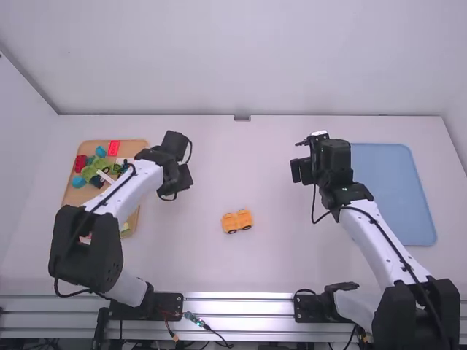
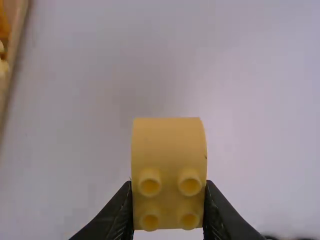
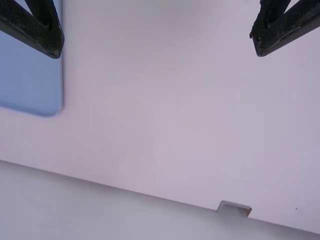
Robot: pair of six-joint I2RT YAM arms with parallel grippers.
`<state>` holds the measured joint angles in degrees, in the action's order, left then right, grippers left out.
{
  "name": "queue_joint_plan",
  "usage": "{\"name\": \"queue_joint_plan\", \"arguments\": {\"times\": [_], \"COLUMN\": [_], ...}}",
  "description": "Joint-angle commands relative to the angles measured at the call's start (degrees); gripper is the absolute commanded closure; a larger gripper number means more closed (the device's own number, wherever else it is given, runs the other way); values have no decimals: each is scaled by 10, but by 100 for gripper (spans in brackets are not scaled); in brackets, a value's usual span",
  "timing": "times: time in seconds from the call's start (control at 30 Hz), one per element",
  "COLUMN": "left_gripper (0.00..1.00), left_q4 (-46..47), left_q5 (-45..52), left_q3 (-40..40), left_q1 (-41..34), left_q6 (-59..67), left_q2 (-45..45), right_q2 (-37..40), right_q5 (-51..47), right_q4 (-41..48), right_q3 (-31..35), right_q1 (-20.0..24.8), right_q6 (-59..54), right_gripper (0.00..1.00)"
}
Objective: Assemble lego blocks to make yellow taxi
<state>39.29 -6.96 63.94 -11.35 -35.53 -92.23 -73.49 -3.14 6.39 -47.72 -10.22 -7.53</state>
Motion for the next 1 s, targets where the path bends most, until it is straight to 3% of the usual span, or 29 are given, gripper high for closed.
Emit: {"name": "queue_joint_plan", "arguments": {"times": [0.0, 0.33, 0.7, 0.97], "left_gripper": [98, 98, 98, 98], "left_q4": [-2, -1, -70, -76], "left_q5": [-47, -10, 88, 96], "left_q3": [-34, -145, -173, -173], "left_q1": [-29, -86, -87, -85], "left_q6": [-96, -455, -526, -614], "left_q2": [45, 143, 94, 40], "right_q2": [-2, -2, -2, -2], "right_q5": [3, 5, 5, 5], "right_q4": [1, 1, 1, 1], "right_q3": [-12, -12, -12, -11], "right_q1": [0, 0, 0, 0], "right_q6": [2, 12, 17, 17], "right_gripper": [1, 1, 1, 1]}}
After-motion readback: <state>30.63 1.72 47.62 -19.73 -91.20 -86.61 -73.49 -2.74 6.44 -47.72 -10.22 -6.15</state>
